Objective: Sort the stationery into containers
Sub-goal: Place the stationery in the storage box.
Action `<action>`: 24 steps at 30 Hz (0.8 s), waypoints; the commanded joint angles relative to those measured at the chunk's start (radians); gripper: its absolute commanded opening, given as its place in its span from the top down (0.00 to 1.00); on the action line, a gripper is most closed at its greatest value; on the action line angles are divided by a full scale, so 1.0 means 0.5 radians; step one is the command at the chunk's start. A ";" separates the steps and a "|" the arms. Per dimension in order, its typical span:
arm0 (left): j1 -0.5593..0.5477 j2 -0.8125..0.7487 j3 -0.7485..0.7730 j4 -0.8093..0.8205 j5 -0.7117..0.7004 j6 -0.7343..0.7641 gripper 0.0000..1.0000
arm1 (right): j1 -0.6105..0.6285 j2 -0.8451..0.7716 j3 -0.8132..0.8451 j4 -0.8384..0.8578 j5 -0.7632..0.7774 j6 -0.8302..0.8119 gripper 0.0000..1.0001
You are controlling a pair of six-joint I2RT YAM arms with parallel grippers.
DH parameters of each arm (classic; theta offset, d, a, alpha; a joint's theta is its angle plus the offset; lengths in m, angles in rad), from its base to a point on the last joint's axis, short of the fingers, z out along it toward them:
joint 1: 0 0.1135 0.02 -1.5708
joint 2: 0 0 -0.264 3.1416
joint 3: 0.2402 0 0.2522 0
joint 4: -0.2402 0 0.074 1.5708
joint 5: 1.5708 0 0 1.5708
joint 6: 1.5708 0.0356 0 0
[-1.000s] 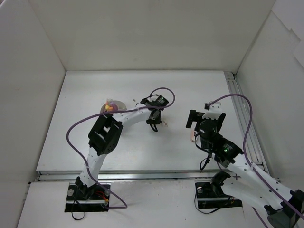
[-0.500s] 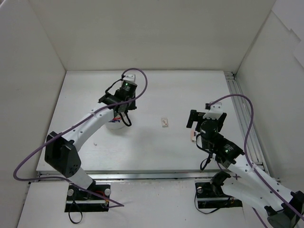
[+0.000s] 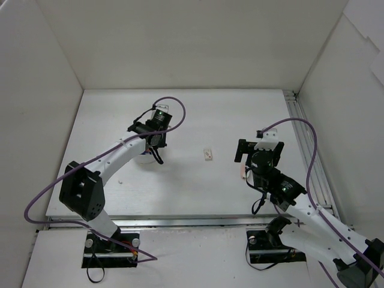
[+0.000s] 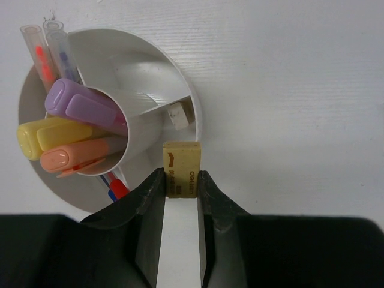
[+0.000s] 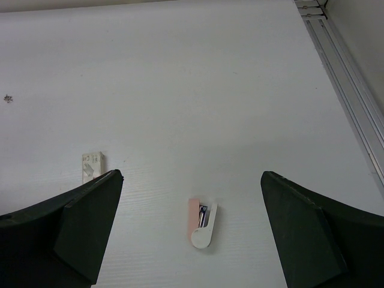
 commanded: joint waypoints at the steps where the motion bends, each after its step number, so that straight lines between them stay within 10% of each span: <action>1: 0.028 -0.093 -0.022 0.011 -0.100 -0.022 1.00 | -0.015 0.024 0.047 0.087 0.030 0.000 0.02; 11: 0.068 -0.105 -0.053 -0.004 -0.149 -0.046 0.83 | -0.015 0.006 0.038 0.084 0.036 0.000 0.02; 24: 0.028 -0.350 -0.145 0.177 0.029 0.070 0.14 | -0.015 0.036 0.001 0.032 0.098 0.091 0.02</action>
